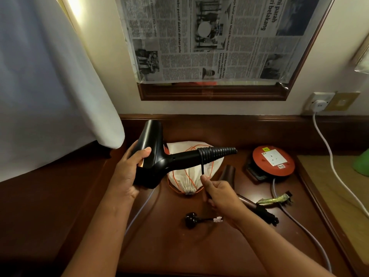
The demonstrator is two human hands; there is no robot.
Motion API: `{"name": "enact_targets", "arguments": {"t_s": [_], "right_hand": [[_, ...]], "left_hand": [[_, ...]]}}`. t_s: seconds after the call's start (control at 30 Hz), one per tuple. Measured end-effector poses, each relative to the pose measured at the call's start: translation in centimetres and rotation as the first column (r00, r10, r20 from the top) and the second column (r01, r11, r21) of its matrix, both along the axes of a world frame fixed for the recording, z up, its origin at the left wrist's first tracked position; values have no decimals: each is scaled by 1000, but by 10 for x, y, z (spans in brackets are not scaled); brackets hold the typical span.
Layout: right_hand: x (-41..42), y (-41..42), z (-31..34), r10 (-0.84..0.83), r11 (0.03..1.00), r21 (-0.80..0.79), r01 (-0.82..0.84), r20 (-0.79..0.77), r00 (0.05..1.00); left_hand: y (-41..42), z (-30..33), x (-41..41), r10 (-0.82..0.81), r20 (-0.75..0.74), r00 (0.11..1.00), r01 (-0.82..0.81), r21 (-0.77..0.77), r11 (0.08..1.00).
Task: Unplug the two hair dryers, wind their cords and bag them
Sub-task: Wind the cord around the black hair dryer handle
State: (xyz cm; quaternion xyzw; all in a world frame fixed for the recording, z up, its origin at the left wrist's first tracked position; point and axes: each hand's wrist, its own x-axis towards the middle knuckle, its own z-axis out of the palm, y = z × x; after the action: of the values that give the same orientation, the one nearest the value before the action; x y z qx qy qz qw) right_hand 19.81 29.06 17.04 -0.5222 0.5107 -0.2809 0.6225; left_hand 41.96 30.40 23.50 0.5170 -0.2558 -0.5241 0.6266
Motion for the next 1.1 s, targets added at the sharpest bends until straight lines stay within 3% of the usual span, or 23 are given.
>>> {"name": "enact_targets", "arguments": {"t_s": [0.17, 0.33, 0.5, 0.63, 0.9, 1.0, 1.1], "right_hand": [[-1, -2, -5, 60, 998, -5, -60, 209, 976], [-4, -11, -9, 89, 988, -136, -72, 126, 988], [-8, -24, 3, 202, 962, -189, -195, 17, 979], [-8, -36, 15, 245, 952, -171, -252, -63, 967], [-20, -59, 17, 335, 939, 72, -335, 23, 942], [-28, -67, 24, 324, 941, 91, -326, 38, 945], [-34, -83, 37, 435, 900, 41, -434, 7, 901]], "left_hand": [[0, 4, 4, -28, -42, 999, 29, 21, 999], [-1, 7, 7, -105, -89, 991, 108, 31, 994], [-1, 11, 9, -143, -122, 982, 152, 63, 986], [-1, 16, 11, -196, -142, 970, 209, 89, 974], [-5, 18, 18, -283, -73, 956, 289, 99, 952], [-6, 19, 22, -326, -35, 945, 327, 112, 938], [-5, 17, 26, -435, 28, 900, 430, 116, 896]]}}
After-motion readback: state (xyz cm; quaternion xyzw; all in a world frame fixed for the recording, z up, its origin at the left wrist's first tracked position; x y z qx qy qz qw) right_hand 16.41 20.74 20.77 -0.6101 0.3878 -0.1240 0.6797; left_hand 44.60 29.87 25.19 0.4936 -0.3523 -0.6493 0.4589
